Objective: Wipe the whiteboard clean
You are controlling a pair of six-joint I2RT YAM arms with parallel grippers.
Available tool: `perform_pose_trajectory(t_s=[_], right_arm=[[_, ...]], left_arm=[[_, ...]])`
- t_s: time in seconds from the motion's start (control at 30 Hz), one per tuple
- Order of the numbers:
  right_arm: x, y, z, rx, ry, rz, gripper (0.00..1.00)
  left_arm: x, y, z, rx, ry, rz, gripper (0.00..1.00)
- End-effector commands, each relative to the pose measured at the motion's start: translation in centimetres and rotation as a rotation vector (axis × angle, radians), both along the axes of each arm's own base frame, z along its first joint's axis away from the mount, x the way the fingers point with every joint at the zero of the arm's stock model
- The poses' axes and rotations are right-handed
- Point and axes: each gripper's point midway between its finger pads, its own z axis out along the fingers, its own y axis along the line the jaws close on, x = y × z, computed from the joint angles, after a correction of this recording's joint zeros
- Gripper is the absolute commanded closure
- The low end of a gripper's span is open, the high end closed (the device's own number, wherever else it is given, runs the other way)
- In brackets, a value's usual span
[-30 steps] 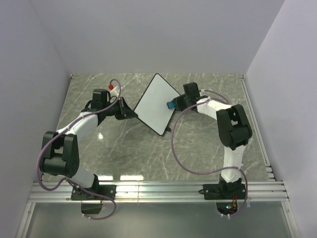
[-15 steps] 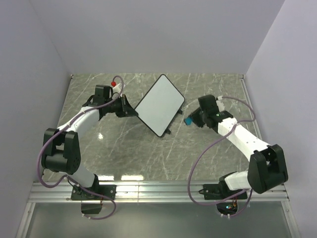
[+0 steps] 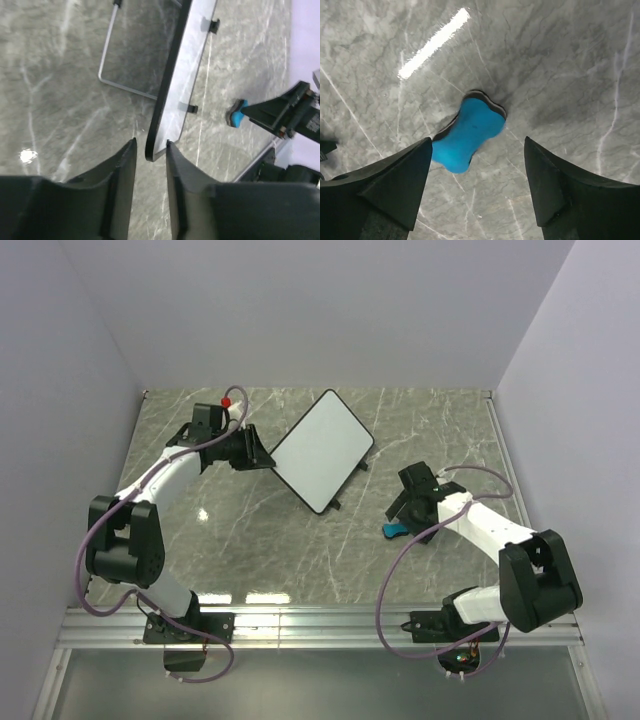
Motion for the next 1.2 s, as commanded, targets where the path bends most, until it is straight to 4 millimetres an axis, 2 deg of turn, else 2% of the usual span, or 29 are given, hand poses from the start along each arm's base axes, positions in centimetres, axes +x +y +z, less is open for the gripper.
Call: perform_pose_trajectory(t_s=[0.0, 0.03, 0.13, 0.17, 0.23, 0.3, 0.33, 0.4, 0.43, 0.5, 0.53, 0.57, 0.63, 0.67, 0.7, 0.73, 0.77, 0.8, 0.83, 0.9, 1.0, 1.17], right_arm=[[1.4, -0.6, 2.5, -0.047, -0.069, 0.031, 0.19], [1.3, -0.7, 2.6, -0.055, -0.065, 0.037, 0.17], [1.5, -0.6, 3.6, -0.048, -0.086, 0.042, 0.17], [1.5, -0.6, 3.9, -0.044, -0.094, 0.044, 0.16], [1.8, -0.3, 5.2, -0.026, -0.133, 0.053, 0.16], [2.2, 0.3, 7.1, 0.014, -0.195, 0.085, 0.16], [2.6, 0.8, 8.0, 0.039, -0.233, 0.101, 0.16], [2.8, 2.4, 10.6, 0.125, -0.331, 0.175, 0.17], [3.4, 3.2, 12.0, 0.16, -0.396, 0.205, 0.17], [3.1, 4.6, 15.1, 0.248, -0.497, 0.274, 0.17], [3.3, 5.2, 16.7, 0.281, -0.56, 0.301, 0.17], [2.9, 5.6, 18.7, 0.318, -0.622, 0.323, 0.17], [2.2, 6.4, 21.0, 0.373, -0.686, 0.374, 0.17], [1.9, 6.3, 22.9, 0.382, -0.731, 0.382, 0.16], [1.6, 6.3, 23.6, 0.382, -0.742, 0.386, 0.16], [1.2, 6.0, 23.7, 0.373, -0.729, 0.382, 0.16], [1.0, 5.6, 25.1, 0.365, -0.765, 0.383, 0.15], [0.8, 5.5, 25.7, 0.358, -0.778, 0.387, 0.15], [0.4, 5.1, 25.9, 0.343, -0.778, 0.393, 0.14], [-0.1, 4.3, 27.3, 0.32, -0.825, 0.383, 0.14], [-1.0, 3.0, 28.4, 0.274, -0.885, 0.366, 0.13], [-2.7, 1.3, 28.3, 0.243, -0.971, 0.332, 0.13]], left_arm=[[1.5, 0.6, 2.3, 0.045, -0.084, 0.025, 0.64], [1.5, 0.7, 2.8, 0.047, -0.095, 0.03, 0.59], [1.5, 1.2, 3.4, 0.066, -0.11, 0.054, 0.5], [1.5, 1.4, 3.6, 0.074, -0.115, 0.063, 0.38], [1.6, 2.0, 4.5, 0.098, -0.132, 0.097, 0.22], [1.4, 2.6, 5.0, 0.116, -0.136, 0.124, 0.17], [1.1, 2.9, 6.1, 0.119, -0.16, 0.141, 0.11], [0.5, 3.7, 6.0, 0.144, -0.154, 0.194, 0.09], [0.0, 4.2, 7.1, 0.144, -0.18, 0.225, 0.08], [-0.7, 5.4, 6.7, 0.17, -0.167, 0.3, 0.08], [-1.4, 5.9, 7.6, 0.17, -0.19, 0.323, 0.07], [-1.9, 6.3, 7.6, 0.176, -0.185, 0.348, 0.08], [-3.2, 7.5, 7.3, 0.215, -0.18, 0.394, 0.09], [-3.6, 7.8, 7.1, 0.224, -0.178, 0.406, 0.09], [-4.2, 8.5, 6.3, 0.253, -0.167, 0.424, 0.09], [-4.9, 8.9, 6.7, 0.259, -0.184, 0.438, 0.09], [-5.5, 9.4, 6.2, 0.278, -0.174, 0.449, 0.09], [-6.0, 10.0, 5.5, 0.304, -0.163, 0.475, 0.09], [-6.6, 10.4, 5.8, 0.301, -0.176, 0.494, 0.09], [-7.5, 10.7, 5.3, 0.293, -0.154, 0.526, 0.09], [-8.4, 10.7, 6.3, 0.241, -0.175, 0.563, 0.09], [-8.7, 11.9, 8.6, 0.211, -0.23, 0.663, 0.1]])
